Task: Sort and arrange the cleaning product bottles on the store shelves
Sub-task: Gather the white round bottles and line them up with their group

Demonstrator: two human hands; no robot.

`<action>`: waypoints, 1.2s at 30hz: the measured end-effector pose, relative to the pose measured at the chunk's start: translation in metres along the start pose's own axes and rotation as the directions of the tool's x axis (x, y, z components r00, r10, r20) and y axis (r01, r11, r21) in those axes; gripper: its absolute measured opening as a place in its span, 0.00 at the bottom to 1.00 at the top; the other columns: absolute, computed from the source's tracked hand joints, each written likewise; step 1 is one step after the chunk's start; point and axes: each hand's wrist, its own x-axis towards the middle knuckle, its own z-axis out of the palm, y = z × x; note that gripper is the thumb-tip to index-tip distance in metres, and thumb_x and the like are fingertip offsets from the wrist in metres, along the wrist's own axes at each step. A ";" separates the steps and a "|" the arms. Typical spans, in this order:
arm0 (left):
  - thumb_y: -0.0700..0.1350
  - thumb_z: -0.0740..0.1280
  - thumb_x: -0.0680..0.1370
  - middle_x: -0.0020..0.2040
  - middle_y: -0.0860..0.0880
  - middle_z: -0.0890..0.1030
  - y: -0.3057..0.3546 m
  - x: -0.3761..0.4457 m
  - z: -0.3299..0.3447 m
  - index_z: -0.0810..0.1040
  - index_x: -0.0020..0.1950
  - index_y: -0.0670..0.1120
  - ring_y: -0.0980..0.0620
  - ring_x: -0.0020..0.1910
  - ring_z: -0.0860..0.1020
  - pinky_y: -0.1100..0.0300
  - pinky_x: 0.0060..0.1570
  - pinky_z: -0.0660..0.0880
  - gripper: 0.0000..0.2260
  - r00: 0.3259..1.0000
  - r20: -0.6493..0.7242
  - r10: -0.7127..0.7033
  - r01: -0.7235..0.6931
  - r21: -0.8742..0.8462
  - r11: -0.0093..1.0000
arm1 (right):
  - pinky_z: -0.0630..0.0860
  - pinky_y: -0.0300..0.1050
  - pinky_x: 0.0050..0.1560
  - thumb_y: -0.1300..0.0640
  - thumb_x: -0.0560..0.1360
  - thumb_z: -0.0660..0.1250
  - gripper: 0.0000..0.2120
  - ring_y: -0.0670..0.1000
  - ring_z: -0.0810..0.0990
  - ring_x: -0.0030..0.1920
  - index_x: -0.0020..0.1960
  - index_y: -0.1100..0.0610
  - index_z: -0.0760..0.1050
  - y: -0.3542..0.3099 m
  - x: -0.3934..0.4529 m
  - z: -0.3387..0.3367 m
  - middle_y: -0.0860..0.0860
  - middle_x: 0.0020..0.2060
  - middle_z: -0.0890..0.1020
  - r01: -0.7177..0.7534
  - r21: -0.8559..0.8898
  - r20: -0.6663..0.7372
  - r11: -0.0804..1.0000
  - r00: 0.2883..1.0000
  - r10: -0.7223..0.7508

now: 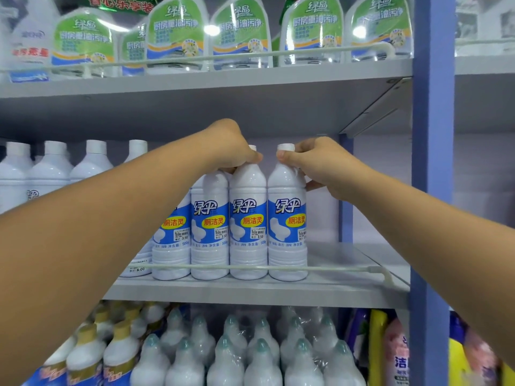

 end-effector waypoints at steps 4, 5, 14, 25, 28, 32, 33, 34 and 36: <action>0.57 0.75 0.75 0.46 0.42 0.86 -0.001 -0.001 0.001 0.82 0.54 0.41 0.43 0.46 0.86 0.46 0.55 0.82 0.20 1.000 -0.020 -0.005 0.006 0.036 0.999 | 0.81 0.38 0.28 0.47 0.78 0.71 0.12 0.47 0.81 0.38 0.53 0.55 0.77 0.000 -0.002 0.000 0.48 0.41 0.81 0.008 -0.011 -0.012 1.000 1.000 -0.009; 0.57 0.75 0.75 0.46 0.42 0.86 -0.002 -0.001 0.001 0.82 0.53 0.41 0.43 0.46 0.86 0.46 0.55 0.82 0.20 1.000 -0.023 -0.001 0.002 0.037 0.999 | 0.80 0.37 0.27 0.47 0.78 0.71 0.12 0.46 0.81 0.38 0.52 0.55 0.77 0.000 -0.002 0.000 0.48 0.40 0.81 0.008 -0.008 -0.010 1.000 1.000 -0.008; 0.58 0.73 0.76 0.49 0.42 0.85 -0.003 -0.004 0.002 0.83 0.55 0.42 0.42 0.50 0.84 0.48 0.54 0.80 0.20 0.999 -0.040 0.019 -0.016 0.080 0.997 | 0.84 0.48 0.41 0.47 0.77 0.72 0.15 0.53 0.85 0.45 0.57 0.56 0.78 0.004 0.003 0.008 0.53 0.46 0.84 -0.001 0.012 -0.065 1.000 0.998 0.002; 0.56 0.77 0.74 0.47 0.44 0.86 -0.005 -0.007 0.008 0.83 0.58 0.42 0.44 0.48 0.85 0.47 0.56 0.81 0.21 0.993 -0.106 -0.050 0.038 -0.108 0.993 | 0.79 0.38 0.35 0.47 0.78 0.71 0.11 0.46 0.82 0.40 0.54 0.51 0.75 0.005 -0.008 0.009 0.46 0.43 0.82 -0.013 0.079 -0.032 0.997 0.999 0.016; 0.57 0.77 0.74 0.50 0.44 0.86 -0.008 -0.007 0.009 0.83 0.58 0.42 0.44 0.50 0.84 0.47 0.58 0.80 0.22 0.989 -0.135 -0.051 0.029 -0.162 0.986 | 0.80 0.40 0.39 0.45 0.78 0.70 0.14 0.47 0.83 0.43 0.57 0.53 0.76 0.006 -0.011 0.010 0.48 0.46 0.83 -0.026 0.066 -0.044 0.997 0.999 0.029; 0.58 0.75 0.74 0.61 0.52 0.82 -0.020 -0.032 0.010 0.76 0.70 0.47 0.52 0.58 0.81 0.62 0.54 0.75 0.28 0.962 -0.275 0.011 -0.089 -0.277 0.957 | 0.83 0.49 0.51 0.44 0.78 0.70 0.17 0.50 0.83 0.49 0.59 0.55 0.78 0.010 -0.020 0.008 0.49 0.48 0.83 -0.067 0.060 -0.023 0.996 0.997 0.069; 0.58 0.75 0.75 0.62 0.54 0.82 -0.023 -0.045 0.013 0.76 0.71 0.49 0.56 0.58 0.80 0.65 0.50 0.74 0.27 0.948 -0.317 0.033 -0.132 -0.298 0.945 | 0.82 0.52 0.56 0.44 0.78 0.70 0.18 0.51 0.83 0.52 0.61 0.54 0.77 0.011 -0.024 0.007 0.50 0.51 0.83 -0.080 0.059 -0.026 0.995 0.996 0.082; 0.57 0.74 0.76 0.62 0.55 0.82 -0.027 -0.059 0.017 0.76 0.70 0.50 0.58 0.57 0.80 0.66 0.50 0.74 0.25 0.936 -0.348 0.047 -0.170 -0.331 0.928 | 0.81 0.52 0.58 0.43 0.77 0.70 0.22 0.51 0.82 0.54 0.65 0.55 0.75 0.013 -0.030 0.007 0.50 0.56 0.82 -0.093 0.065 -0.037 0.994 0.995 0.096; 0.56 0.74 0.76 0.63 0.58 0.81 -0.038 -0.090 0.031 0.76 0.69 0.54 0.60 0.59 0.80 0.61 0.57 0.77 0.22 0.925 -0.379 0.033 -0.205 -0.424 0.882 | 0.79 0.48 0.58 0.43 0.77 0.71 0.29 0.50 0.80 0.58 0.73 0.54 0.69 0.018 -0.047 0.007 0.49 0.64 0.78 -0.105 0.088 -0.074 0.991 0.991 0.112</action>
